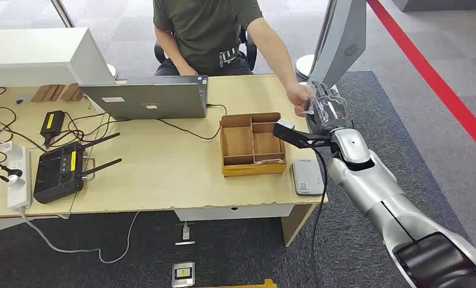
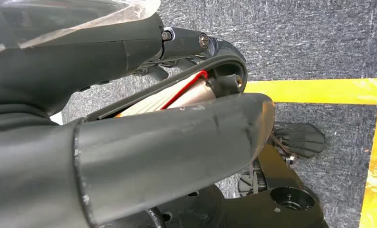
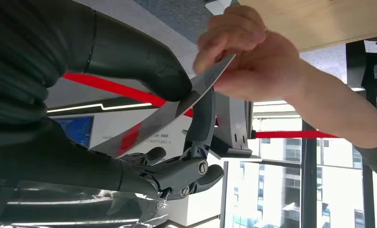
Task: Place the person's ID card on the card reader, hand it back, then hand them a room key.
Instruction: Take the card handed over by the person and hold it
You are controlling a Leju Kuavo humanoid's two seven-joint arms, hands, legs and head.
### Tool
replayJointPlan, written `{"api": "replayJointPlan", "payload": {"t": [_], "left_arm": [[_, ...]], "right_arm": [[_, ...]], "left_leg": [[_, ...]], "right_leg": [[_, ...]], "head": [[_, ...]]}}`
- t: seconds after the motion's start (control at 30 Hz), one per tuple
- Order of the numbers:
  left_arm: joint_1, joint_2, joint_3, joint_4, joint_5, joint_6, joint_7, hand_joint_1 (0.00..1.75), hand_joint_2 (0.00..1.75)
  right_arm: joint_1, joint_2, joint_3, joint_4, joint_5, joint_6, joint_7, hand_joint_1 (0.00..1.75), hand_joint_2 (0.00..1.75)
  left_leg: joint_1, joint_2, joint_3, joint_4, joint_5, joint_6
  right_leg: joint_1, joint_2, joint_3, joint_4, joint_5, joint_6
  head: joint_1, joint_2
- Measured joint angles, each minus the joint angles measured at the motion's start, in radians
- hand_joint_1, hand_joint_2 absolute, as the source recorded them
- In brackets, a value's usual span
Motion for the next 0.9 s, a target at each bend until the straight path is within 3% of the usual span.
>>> {"api": "replayJointPlan", "payload": {"t": [0.33,0.9], "left_arm": [[0.000,0.000,0.000,0.000,0.010,0.000,0.004,0.00,0.00],[0.002,0.000,0.000,0.000,0.025,0.008,0.013,0.00,0.00]], "right_arm": [[-0.002,-0.005,0.006,0.007,0.010,0.020,0.000,1.75,1.75],[0.077,-0.077,-0.017,0.007,0.030,0.056,-0.013,1.75,1.75]], "left_leg": [[0.000,0.000,0.000,0.000,0.000,0.000],[0.000,0.000,0.000,0.000,0.000,0.000]], "right_leg": [[0.000,0.000,0.000,0.000,0.000,0.000],[0.000,0.000,0.000,0.000,0.000,0.000]], "head": [[0.000,0.000],[0.000,0.000]]}}
